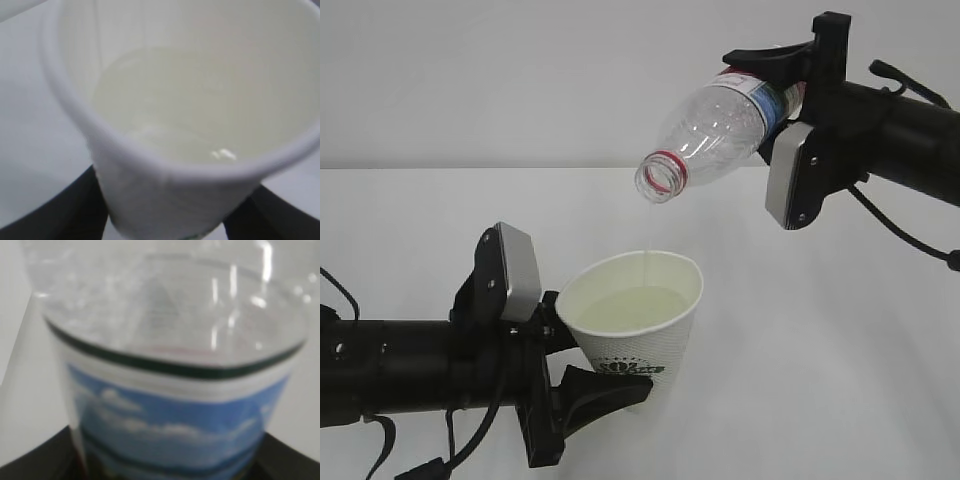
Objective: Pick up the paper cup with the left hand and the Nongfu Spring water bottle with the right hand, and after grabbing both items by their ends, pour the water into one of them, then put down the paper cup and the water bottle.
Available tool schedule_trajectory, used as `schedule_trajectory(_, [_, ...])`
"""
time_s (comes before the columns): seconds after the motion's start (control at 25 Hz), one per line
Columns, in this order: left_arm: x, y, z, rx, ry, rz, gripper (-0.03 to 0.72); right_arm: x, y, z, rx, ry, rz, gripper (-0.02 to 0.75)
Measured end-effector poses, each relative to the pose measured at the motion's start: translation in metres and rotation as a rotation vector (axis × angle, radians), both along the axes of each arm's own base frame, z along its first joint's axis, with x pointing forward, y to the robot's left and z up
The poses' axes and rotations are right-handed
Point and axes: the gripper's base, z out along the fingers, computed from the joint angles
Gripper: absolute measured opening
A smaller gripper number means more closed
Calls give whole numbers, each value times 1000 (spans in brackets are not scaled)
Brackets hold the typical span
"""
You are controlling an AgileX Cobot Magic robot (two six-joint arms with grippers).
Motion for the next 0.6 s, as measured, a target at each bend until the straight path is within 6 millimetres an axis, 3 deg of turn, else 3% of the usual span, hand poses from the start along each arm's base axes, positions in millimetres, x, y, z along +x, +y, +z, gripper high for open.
schedule_trajectory(0.6, [0, 0, 0, 0, 0, 0, 470, 0, 0, 2, 152, 115, 2, 437])
